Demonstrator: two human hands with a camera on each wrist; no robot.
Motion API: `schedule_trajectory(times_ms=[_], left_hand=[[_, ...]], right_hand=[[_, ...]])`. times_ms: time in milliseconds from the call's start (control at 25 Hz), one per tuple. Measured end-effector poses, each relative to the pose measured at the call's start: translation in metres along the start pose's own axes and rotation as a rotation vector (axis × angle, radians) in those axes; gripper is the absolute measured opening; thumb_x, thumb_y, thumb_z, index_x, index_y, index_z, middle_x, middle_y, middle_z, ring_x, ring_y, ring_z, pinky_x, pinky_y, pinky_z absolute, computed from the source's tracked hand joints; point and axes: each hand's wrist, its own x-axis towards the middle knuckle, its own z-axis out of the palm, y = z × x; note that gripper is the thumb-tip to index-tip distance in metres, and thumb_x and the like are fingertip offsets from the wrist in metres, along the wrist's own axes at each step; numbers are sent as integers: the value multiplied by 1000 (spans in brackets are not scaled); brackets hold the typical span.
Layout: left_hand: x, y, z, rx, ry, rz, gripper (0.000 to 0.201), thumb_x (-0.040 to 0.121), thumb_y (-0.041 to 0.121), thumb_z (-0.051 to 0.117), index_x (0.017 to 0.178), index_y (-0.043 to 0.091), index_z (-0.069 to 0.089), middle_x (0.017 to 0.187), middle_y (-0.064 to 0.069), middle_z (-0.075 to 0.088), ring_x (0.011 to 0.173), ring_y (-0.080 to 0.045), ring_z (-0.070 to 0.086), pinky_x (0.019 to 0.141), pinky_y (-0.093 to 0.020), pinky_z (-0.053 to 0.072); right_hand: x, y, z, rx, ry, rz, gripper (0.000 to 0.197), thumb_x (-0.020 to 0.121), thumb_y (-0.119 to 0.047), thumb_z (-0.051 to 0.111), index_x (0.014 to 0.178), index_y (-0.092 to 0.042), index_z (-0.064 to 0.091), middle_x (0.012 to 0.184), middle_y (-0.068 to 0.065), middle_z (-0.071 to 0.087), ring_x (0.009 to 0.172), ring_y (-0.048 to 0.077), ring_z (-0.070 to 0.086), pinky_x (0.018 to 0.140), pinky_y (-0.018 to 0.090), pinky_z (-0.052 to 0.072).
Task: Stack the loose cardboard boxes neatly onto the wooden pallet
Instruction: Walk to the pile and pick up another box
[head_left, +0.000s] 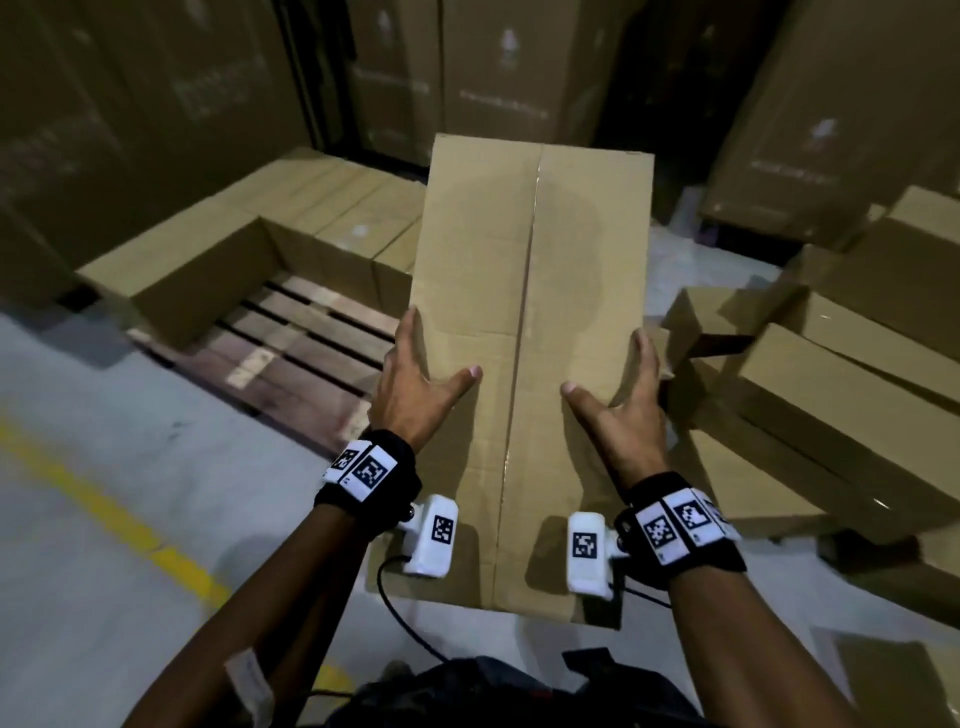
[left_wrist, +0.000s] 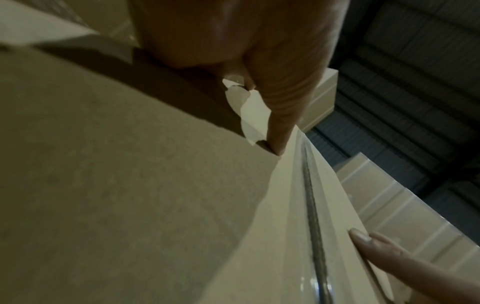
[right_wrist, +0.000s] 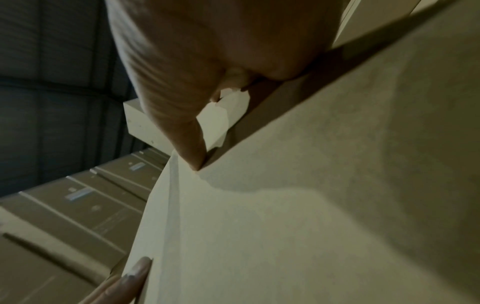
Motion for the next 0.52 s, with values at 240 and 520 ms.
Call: schedule_trajectory(times_ms=[240, 520], left_hand=[[24, -88, -142, -19, 151, -119, 101, 78, 53, 76, 153, 45, 8, 160, -3, 29, 141, -33, 37, 109, -49, 33], [63, -175, -259, 0, 357, -278, 101, 76, 57, 76, 153, 45, 11, 155, -6, 38, 134, -37, 44, 108, -49, 38]], right_hand=[[-27, -69, 155, 38, -181, -61, 100, 82, -35, 80, 154, -50, 13, 161, -11, 30, 143, 19, 33, 116, 38, 27], [-21, -124, 317, 50, -451, -91, 100, 76, -39, 81, 145, -64, 13, 159, -7, 36, 142, 23, 39, 117, 52, 34]])
